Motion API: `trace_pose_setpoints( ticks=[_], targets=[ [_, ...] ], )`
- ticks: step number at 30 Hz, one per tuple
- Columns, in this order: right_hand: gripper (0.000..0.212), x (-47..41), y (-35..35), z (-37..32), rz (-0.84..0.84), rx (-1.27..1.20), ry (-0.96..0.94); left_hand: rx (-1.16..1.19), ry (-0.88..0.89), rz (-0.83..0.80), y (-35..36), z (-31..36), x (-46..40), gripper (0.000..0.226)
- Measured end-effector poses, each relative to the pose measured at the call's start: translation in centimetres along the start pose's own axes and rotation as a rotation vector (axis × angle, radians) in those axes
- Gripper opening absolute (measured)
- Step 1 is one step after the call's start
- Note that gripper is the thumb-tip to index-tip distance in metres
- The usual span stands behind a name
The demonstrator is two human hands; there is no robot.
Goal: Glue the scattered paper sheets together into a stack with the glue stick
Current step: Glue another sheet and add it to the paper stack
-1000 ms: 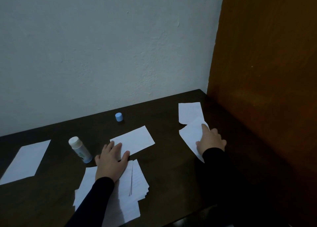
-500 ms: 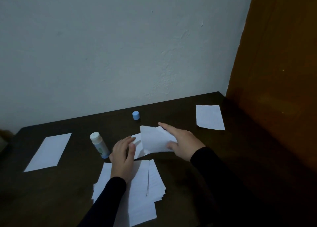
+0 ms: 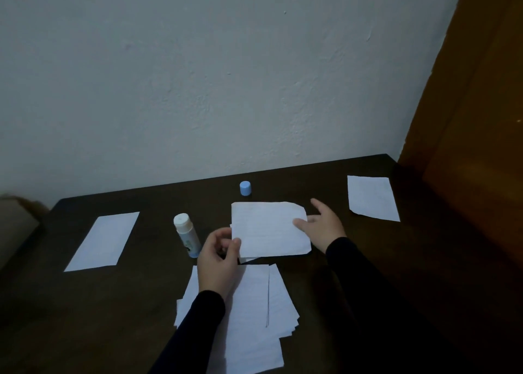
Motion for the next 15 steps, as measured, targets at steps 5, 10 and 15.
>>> trace_pose_setpoints(
  ticks=[5,10,15],
  targets=[
    [0.057,-0.4,1.5,-0.7,0.09,0.073,-0.121,-0.161,0.006,-0.062,0.5,-0.9,-0.4,0.017],
    [0.042,-0.7,2.8,-1.5,-0.016,0.204,-0.234,-0.272,0.09,-0.053,0.6,-0.7,-0.7,0.014],
    [0.044,-1.4,4.2,-1.2,-0.049,0.364,-0.241,-0.358,0.096,-0.033,0.7,-0.9,-1.1,0.012]
  ],
)
Point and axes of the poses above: each hand's wrist, its own x-axis away from the middle knuckle, its own y-axis out of the palm, z = x × y, the point moved 6 cm from there along -x, towards the middle knuckle, and after that the axes turned 1 degree about -y, right-handed, at the moved point
